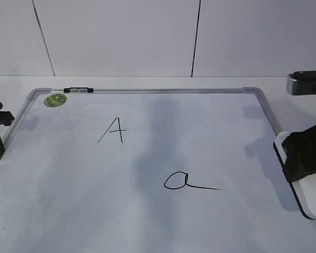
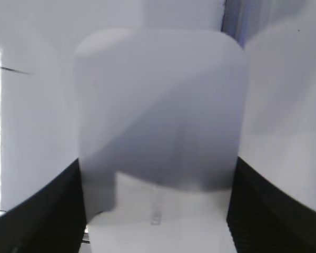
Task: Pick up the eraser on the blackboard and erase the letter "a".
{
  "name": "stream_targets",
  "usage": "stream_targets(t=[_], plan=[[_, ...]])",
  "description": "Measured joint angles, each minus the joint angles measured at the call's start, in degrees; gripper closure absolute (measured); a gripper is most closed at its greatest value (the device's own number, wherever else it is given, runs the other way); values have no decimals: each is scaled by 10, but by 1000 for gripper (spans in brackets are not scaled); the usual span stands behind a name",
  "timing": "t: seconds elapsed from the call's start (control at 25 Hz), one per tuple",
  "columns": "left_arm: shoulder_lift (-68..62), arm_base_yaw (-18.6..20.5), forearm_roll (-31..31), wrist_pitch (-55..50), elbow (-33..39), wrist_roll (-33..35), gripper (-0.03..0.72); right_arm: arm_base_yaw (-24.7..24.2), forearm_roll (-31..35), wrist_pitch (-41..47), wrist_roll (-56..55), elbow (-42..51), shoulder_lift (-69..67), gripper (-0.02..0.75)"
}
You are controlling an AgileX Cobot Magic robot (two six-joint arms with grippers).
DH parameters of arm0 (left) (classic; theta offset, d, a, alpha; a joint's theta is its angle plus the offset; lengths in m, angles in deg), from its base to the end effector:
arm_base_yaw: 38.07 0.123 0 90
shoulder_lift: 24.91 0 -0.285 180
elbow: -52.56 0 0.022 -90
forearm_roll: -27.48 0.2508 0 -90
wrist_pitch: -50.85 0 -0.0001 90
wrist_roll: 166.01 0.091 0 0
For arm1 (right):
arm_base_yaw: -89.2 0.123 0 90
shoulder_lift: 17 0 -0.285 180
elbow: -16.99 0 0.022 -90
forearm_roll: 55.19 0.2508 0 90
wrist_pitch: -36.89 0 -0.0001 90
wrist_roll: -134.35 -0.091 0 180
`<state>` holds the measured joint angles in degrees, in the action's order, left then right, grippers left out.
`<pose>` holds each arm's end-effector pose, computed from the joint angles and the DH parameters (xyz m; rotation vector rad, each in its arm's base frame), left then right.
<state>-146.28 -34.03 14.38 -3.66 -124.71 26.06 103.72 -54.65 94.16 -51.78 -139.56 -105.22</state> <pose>0.3718 0.0094 0.1546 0.0143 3.0786 -0.2816 0.2415 0.0633 0.2464 -0.2096 2.9451 0.0635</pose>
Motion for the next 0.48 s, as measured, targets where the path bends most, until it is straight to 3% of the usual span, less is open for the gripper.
stream_targets(t=[0.2,0.48], plan=[[0,0,0,0,0,0,642,20,14,4,21,-10,-16,164],[0,0,0,0,0,0,641,87,14,21,23,-75,-78,164]])
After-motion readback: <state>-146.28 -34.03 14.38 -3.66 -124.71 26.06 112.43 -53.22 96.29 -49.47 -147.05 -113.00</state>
